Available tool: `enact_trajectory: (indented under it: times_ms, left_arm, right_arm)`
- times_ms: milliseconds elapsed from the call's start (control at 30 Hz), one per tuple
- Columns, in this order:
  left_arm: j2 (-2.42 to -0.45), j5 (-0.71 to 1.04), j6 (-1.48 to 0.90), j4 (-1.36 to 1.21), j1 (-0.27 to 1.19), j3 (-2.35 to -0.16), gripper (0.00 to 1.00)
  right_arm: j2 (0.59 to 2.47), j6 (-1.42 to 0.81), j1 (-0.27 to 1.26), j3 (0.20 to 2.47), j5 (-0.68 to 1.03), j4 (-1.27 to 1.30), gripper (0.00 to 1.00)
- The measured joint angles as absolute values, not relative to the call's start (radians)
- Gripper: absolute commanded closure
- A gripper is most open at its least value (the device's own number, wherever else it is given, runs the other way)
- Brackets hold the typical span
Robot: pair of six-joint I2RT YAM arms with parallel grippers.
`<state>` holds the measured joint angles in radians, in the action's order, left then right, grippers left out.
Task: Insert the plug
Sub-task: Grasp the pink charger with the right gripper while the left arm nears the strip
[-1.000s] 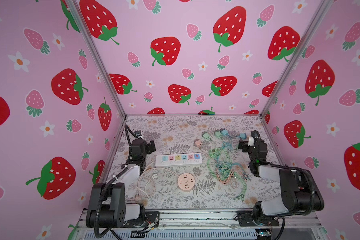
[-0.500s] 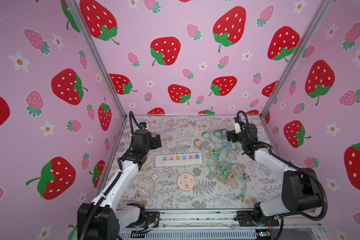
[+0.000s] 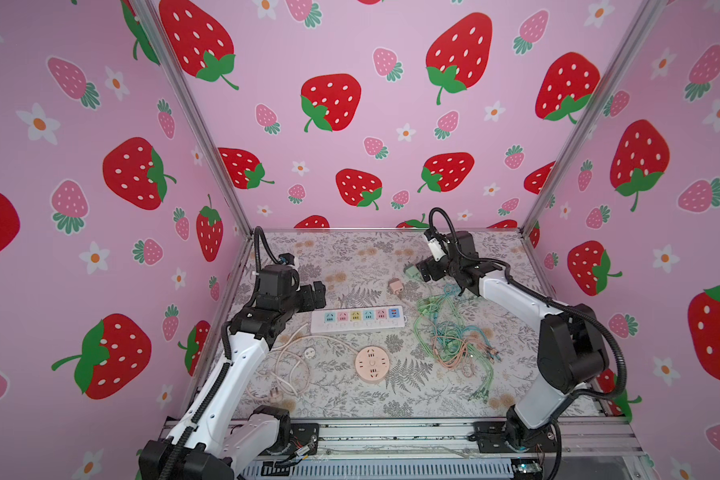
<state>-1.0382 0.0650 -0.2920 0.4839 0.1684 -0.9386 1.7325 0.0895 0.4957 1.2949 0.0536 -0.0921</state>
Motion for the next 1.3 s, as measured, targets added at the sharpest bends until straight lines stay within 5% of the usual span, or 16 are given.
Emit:
enact_trajectory:
  times_ms: [633, 1300]
  left_arm:
    - [-0.93, 0.167, -0.296, 0.576, 0.168, -0.945, 0.01]
    - [-0.888, 0.17, -0.28, 0.604, 0.168, -0.945, 0.01]
  right_arm:
    - [2.05, -0.008, 0.596, 1.517, 0.135, -0.192, 0.19]
    - [2.13, -0.111, 0.643, 1.521, 0.126, -0.181, 0.28]
